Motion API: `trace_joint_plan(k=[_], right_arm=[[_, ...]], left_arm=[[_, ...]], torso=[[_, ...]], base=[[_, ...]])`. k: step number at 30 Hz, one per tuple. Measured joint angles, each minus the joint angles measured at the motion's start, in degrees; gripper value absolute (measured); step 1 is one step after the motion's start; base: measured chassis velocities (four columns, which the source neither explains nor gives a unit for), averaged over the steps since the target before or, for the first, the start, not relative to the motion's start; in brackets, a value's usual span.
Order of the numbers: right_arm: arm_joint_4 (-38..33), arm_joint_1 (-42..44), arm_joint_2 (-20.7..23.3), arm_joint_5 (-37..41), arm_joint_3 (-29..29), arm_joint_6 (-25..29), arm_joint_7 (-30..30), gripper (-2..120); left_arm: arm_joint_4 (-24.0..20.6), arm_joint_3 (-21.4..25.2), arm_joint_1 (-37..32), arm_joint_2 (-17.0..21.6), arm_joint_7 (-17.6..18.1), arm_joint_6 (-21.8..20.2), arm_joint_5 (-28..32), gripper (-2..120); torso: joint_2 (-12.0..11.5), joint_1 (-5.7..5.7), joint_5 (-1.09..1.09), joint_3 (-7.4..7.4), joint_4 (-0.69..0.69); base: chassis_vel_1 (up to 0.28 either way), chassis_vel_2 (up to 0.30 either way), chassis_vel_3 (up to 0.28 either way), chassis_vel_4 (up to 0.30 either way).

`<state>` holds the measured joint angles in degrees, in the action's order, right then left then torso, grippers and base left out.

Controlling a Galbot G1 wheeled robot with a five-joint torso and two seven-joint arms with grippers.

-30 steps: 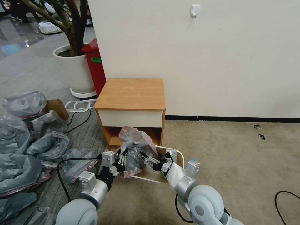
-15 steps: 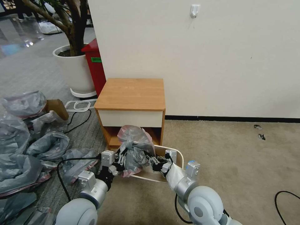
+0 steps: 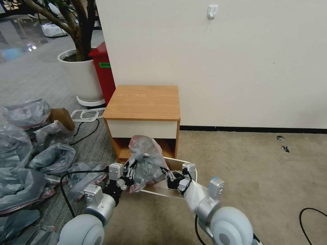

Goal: Pick up the garbage bag from the table and place it over the trash can.

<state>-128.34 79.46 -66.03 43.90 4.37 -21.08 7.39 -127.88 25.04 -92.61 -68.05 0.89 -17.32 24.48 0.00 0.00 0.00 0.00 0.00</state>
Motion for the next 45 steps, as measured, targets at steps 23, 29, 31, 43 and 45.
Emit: trace_joint_plan(k=[23, 29, 31, 43, 45], right_arm=[[2.98, 0.29, 12.95, 8.83, 13.32, 0.58, -0.52, 0], [2.81, 2.72, 14.49, 8.90, 15.33, 0.65, -1.27, 0], [2.50, 3.71, 14.90, 8.90, 15.86, 0.68, -1.51, 0], [1.76, 7.95, 15.81, 7.89, 17.90, 0.92, -2.22, 44], [1.62, 8.37, 15.70, 7.74, 18.35, 1.18, -2.22, 48]], left_arm=[[-1.17, 1.26, -0.92, 0.55, -1.49, 3.15, 3.77, 10], [-1.30, 1.73, -0.30, -0.30, -1.39, 3.13, 5.73, 10], [-1.31, 1.89, -0.05, -0.82, -1.26, 3.08, 6.15, 10], [-1.40, 4.06, 1.02, -3.32, -0.62, 2.57, 9.53, 10], [-1.23, 4.25, 1.15, -3.41, -0.45, 2.55, 9.72, 10]], torso=[[0.00, 0.00, 0.00, 0.00, 0.00], [0.00, 0.00, 0.00, 0.00, 0.00], [0.00, 0.00, 0.00, 0.00, 0.00], [0.00, 0.00, 0.01, 0.00, 0.00], [0.00, 0.00, 0.01, 0.00, 0.01]], base=[[0.000, 0.000, 0.000, 0.000], [0.000, 0.000, 0.000, 0.000], [0.000, 0.000, 0.000, 0.000], [0.000, 0.000, 0.000, 0.000], [0.000, 0.000, 0.000, 0.000]])
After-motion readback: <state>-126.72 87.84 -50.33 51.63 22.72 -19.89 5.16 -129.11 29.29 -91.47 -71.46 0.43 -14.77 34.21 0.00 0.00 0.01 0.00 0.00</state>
